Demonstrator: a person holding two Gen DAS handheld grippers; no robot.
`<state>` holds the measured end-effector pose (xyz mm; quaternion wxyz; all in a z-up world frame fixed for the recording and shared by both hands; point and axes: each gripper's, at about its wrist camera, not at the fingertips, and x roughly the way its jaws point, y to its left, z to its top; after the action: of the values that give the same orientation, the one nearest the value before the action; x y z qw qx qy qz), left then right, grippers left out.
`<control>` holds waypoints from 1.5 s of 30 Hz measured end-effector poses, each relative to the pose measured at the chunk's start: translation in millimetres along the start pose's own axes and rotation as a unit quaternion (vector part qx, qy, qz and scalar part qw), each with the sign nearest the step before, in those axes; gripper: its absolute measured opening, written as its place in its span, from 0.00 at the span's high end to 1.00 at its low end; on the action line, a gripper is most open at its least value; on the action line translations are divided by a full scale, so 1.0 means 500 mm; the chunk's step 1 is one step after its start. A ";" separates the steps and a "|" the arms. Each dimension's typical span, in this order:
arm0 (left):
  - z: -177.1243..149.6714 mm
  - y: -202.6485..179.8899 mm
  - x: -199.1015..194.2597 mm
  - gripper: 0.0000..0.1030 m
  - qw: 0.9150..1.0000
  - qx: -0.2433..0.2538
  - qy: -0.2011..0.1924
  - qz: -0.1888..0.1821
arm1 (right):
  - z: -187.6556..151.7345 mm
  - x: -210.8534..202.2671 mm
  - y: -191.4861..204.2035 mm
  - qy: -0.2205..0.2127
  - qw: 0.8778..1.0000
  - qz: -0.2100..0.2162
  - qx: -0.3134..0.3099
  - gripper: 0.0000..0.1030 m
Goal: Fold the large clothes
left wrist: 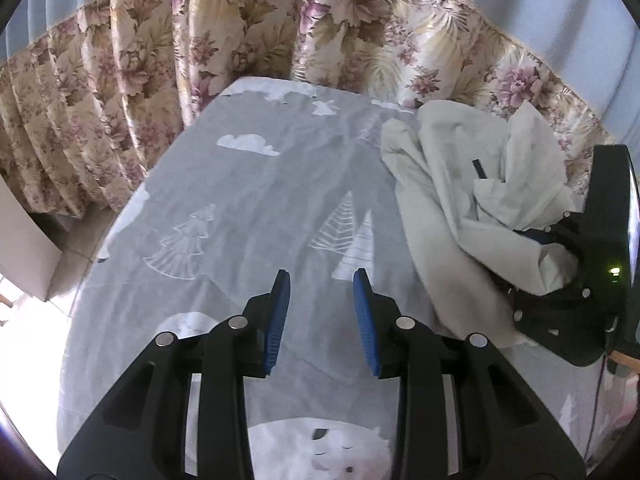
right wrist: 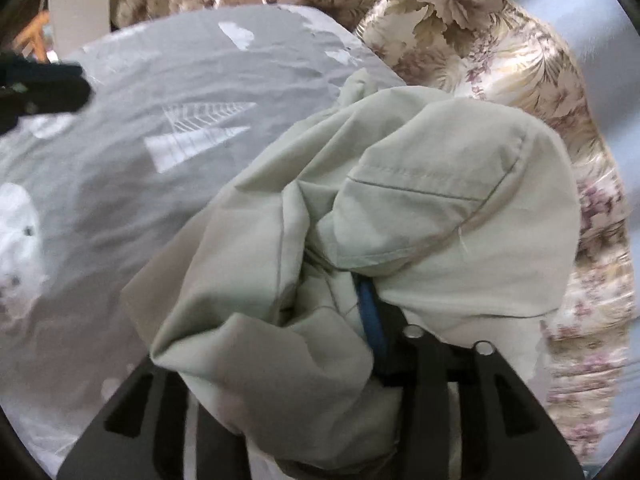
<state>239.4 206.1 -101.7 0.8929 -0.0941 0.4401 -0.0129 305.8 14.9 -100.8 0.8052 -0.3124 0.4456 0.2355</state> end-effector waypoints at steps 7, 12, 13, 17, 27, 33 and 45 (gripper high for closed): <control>0.003 -0.033 -0.010 0.53 1.000 0.026 -0.005 0.014 | -0.016 -0.037 -0.029 -0.045 0.995 0.078 0.052 0.21; 0.018 -0.038 -0.016 0.48 1.000 0.015 -0.010 0.006 | -0.026 -0.110 -0.064 -0.073 0.990 0.096 0.073 0.19; 0.022 -0.043 -0.017 0.48 1.000 0.014 -0.011 0.004 | -0.031 -0.124 -0.070 -0.076 0.990 0.095 0.072 0.19; 0.029 -0.070 -0.026 0.47 0.999 0.027 -0.018 0.003 | -0.076 -0.214 -0.134 -0.138 0.984 0.068 0.089 0.19; 0.070 -0.210 -0.065 0.34 0.994 0.086 -0.036 -0.060 | -0.256 -0.112 -0.419 -0.130 0.937 0.096 0.308 0.20; 0.120 -0.323 -0.039 0.32 0.987 0.128 -0.022 -0.093 | -0.306 0.029 -0.464 -0.135 0.876 0.256 0.385 0.37; 0.114 -0.358 0.090 0.42 0.986 0.154 0.036 -0.058 | -0.183 -0.003 -0.319 -0.173 0.918 0.248 0.257 0.67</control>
<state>322.7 34.5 -70.7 0.8783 0.0192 0.4581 -0.1354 357.9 -161.3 -89.8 0.8380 0.0716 0.4079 0.3553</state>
